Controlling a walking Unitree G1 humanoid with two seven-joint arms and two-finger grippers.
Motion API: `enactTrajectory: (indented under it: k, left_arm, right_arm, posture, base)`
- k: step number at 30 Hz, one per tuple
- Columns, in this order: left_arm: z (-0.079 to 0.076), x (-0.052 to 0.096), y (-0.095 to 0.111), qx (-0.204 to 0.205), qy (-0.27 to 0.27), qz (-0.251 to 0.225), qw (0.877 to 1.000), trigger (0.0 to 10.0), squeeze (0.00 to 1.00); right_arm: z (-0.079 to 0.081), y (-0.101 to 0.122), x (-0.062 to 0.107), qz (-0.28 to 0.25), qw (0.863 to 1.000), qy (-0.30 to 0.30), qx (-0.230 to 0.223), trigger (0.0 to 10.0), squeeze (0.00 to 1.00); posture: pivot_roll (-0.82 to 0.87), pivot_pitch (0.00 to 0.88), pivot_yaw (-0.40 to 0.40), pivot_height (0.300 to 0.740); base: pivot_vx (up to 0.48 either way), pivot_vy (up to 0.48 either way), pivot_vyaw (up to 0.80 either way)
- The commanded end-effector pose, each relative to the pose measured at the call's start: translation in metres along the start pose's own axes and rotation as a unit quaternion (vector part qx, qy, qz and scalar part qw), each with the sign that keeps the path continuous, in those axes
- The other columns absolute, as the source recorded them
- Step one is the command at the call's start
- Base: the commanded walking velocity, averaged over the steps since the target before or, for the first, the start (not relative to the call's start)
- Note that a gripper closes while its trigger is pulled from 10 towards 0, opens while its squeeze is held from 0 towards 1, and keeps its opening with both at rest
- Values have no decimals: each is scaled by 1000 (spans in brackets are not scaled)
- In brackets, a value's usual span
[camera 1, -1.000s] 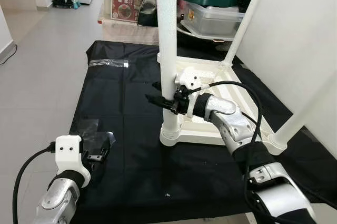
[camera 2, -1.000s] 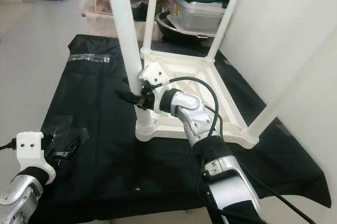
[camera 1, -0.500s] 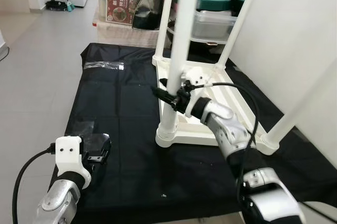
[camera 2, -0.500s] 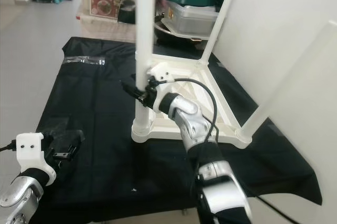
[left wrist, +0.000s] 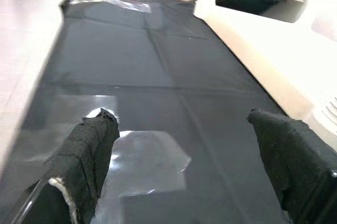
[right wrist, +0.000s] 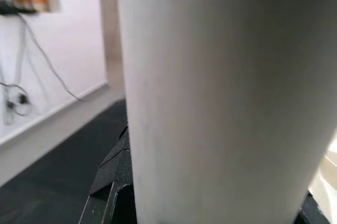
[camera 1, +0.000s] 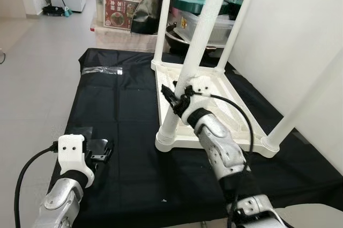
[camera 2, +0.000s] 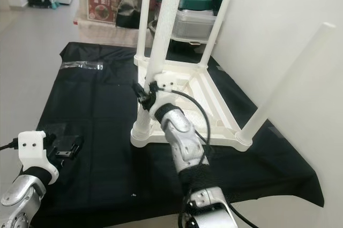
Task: Building children table
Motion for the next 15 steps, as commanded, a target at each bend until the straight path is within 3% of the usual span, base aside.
enactTrajectory:
  k: [1,2,5,8,11,15]
  left_arm:
    - [-3,-1,-9,9,-2,17,1000,10000,0]
    - [-3,-1,-9,9,-2,17,1000,10000,0]
    - [-3,-1,-9,11,2,16,1000,10000,0]
    - [-3,-1,-9,11,2,16,1000,10000,0]
    - [-2,-2,-11,9,6,19,1000,10000,0]
    - [-2,-3,-11,8,7,20,1000,10000,0]
  right_arm:
    - [-50,-72,21,148,979,-138,-24,10000,0]
    - [-50,-72,21,148,979,-138,-24,10000,0]
    - [-70,-78,29,162,957,-232,-59,10000,0]
    - [-73,-79,31,165,952,-249,-63,10000,0]
    - [-82,-81,37,169,939,-289,-80,10000,0]
    - [-83,-79,39,169,936,-296,-84,10000,0]
  posture:
    - [124,0,-159,740]
    - [124,0,-159,740]
    - [124,0,-162,740]
    - [124,0,-162,740]
    - [123,0,-163,740]
    - [120,0,-161,740]
  base:
    - [0,0,0]
    - [0,0,0]
    - [0,0,0]
    - [0,0,0]
    - [0,0,0]
    - [0,0,0]
Point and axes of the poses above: a point about 5 cm out from each wrist's last joint towards the gripper, its own x axis pointing back from the gripper into the wrist, its own y axis along the axis of the wrist's last joint, z = x × y, the point moved 5 cm from there along -x, pointing out of the wrist towards the gripper, and after that the axes turned 4 degrees about -x, right-handed, at the moved point
